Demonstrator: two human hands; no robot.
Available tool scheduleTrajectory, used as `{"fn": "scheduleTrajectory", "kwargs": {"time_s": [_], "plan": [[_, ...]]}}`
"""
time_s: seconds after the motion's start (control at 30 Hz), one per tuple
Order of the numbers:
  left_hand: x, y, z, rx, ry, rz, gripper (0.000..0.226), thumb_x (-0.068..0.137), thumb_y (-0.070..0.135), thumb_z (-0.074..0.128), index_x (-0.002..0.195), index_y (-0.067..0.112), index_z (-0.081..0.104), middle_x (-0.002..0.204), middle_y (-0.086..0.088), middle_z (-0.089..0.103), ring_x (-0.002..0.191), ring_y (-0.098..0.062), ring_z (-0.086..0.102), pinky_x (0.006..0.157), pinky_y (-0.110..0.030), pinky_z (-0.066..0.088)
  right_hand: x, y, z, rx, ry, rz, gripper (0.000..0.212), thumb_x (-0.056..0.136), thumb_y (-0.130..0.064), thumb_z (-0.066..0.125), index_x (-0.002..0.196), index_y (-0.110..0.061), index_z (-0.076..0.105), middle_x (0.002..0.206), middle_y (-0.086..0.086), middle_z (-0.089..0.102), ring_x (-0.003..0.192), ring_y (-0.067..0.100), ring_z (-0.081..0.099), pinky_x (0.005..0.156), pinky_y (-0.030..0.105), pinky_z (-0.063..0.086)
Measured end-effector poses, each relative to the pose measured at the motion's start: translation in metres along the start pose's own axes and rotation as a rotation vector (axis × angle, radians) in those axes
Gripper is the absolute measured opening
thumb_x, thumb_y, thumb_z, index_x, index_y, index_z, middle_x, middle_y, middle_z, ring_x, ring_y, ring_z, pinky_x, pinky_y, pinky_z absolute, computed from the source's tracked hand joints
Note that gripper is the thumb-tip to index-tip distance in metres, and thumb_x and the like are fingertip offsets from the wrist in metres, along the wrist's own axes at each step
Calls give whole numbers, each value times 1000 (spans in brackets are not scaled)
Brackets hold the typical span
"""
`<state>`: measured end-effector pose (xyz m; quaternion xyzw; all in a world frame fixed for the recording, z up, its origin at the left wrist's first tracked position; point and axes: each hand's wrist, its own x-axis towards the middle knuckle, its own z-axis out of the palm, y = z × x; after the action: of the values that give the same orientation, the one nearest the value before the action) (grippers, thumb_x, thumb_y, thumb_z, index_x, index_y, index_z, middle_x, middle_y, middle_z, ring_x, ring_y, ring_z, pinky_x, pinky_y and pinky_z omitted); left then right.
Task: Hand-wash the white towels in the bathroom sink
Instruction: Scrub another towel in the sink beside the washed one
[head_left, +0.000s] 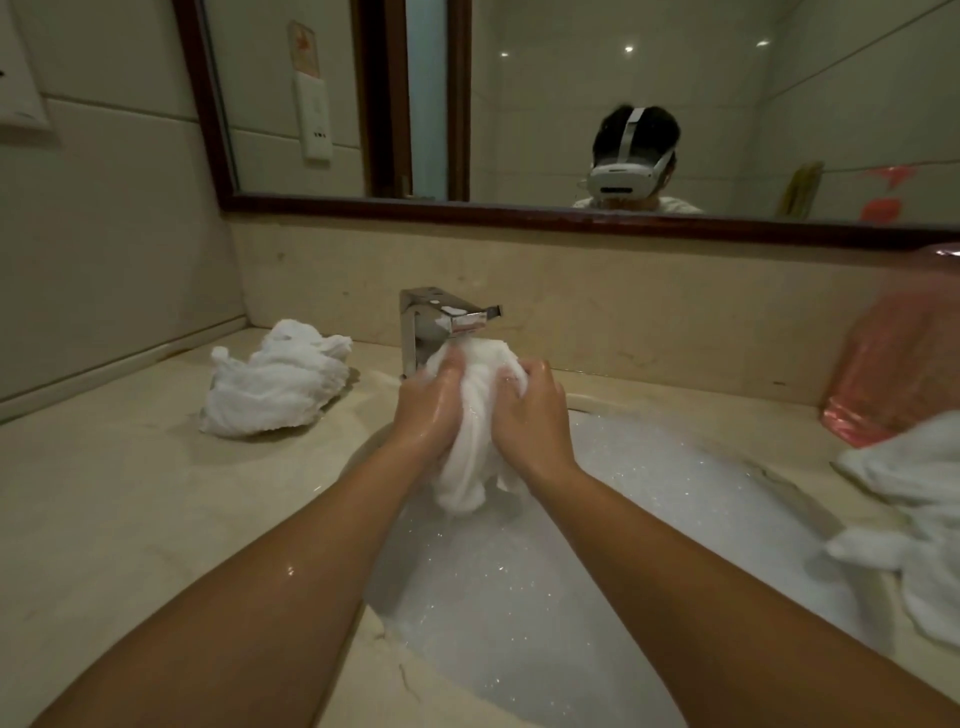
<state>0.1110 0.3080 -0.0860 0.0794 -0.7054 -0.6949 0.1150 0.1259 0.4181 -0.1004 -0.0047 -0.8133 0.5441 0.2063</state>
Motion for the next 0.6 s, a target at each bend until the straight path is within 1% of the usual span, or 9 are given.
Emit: {"fn": "scheduleTrajectory", "kwargs": {"time_s": [0.03,0.1,0.2,0.27,0.33,0.43,0.53,0.57,0.6], "plan": [[-1,0,0,3,0,0,41,104,48,54,114,13,72,105,-8,75,96,-25,71,87,-39,58,0,1,0,-5,2,4,30,113,-35,41,130,-14,54,130,13,55,85,10,55,68,29,43],[-1,-1,0,-7,0,-7,44,100,56,58,110,16,74,103,-7,77,98,-28,73,95,-46,59,-1,2,1,-12,3,8,31,113,-36,41,130,-14,54,130,12,55,84,8,55,63,26,41],[0,-4,0,2,-11,-18,46,94,65,58,101,23,74,99,-5,78,95,-28,74,95,-50,59,-3,2,2,-5,6,14,32,113,-37,41,132,-13,52,133,11,54,89,14,55,69,28,42],[0,-3,0,5,-15,-14,40,98,61,57,96,24,72,100,-5,78,97,-28,74,96,-49,59,-3,2,2,3,14,18,33,113,-37,42,133,-14,51,133,10,54,93,16,56,69,28,42],[1,-2,0,-1,-5,-9,39,102,56,55,104,22,73,105,-6,77,100,-27,72,98,-48,57,-3,2,1,53,33,38,34,112,-39,45,136,-15,49,133,8,57,101,19,59,76,30,44],[2,1,0,-91,30,-71,54,97,61,57,120,14,71,108,-9,77,98,-29,73,95,-45,59,-2,2,-2,181,65,131,38,109,-44,51,136,-18,47,124,3,63,106,21,64,82,33,50],[4,-2,-2,-195,38,-156,77,78,74,62,125,14,69,107,-11,78,97,-35,75,95,-50,60,1,1,-2,218,101,157,35,107,-48,53,130,-22,53,121,0,65,105,21,66,86,36,55],[5,-3,-2,-206,38,-165,77,79,74,62,125,13,68,106,-12,78,95,-35,75,94,-51,60,2,2,0,221,106,148,31,107,-47,53,127,-23,55,120,0,66,105,21,66,86,37,57],[5,-4,-3,-196,36,-169,73,85,72,62,124,12,68,105,-12,78,93,-35,76,93,-50,61,2,2,1,228,104,145,27,108,-46,53,124,-24,56,118,0,67,104,21,67,85,37,57]]}}
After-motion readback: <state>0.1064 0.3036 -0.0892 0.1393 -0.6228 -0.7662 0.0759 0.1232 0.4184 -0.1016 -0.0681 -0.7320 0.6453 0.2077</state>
